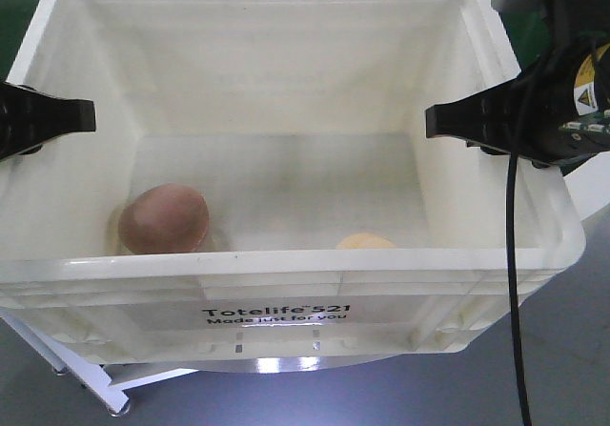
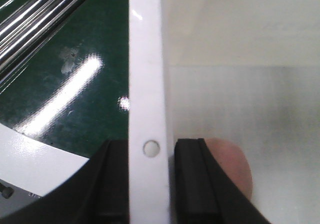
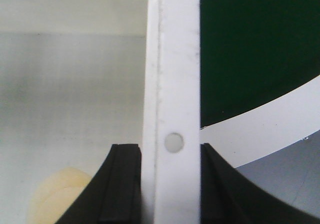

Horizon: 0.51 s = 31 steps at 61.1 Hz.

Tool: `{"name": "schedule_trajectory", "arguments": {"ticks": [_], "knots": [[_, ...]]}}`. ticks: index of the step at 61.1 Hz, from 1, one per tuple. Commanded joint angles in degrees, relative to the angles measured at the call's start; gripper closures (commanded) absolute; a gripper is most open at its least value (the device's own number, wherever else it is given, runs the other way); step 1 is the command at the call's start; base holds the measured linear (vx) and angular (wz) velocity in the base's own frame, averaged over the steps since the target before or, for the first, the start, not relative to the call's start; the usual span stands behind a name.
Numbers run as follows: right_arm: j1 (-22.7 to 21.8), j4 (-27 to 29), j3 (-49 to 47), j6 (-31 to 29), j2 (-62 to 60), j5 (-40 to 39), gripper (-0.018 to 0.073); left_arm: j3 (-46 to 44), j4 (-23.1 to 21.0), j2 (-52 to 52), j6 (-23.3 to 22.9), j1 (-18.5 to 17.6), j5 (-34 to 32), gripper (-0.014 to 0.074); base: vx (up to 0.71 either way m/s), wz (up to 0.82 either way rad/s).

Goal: Place moving items into box and shelve
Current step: 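Lift the tote off the conveyor with both grippers, then hold the tote with both grippers while the base drives away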

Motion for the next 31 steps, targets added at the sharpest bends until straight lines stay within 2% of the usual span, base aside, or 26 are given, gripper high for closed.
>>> {"name": "schedule_trajectory", "arguments": {"ticks": [1,31], "knots": [[-0.2,-4.5,-2.3,0.4,-2.2,-5.0,0.0474,-2.3,5.2,-1.5,-0.5,-0.2,-5.7,0.0501,0.0,0.0],[-0.2,-4.4,-2.3,0.4,-2.2,-3.5,0.0474,-2.3,5.2,-1.5,-0.5,-0.2,-5.3,0.0501,0.0,0.0]]}}
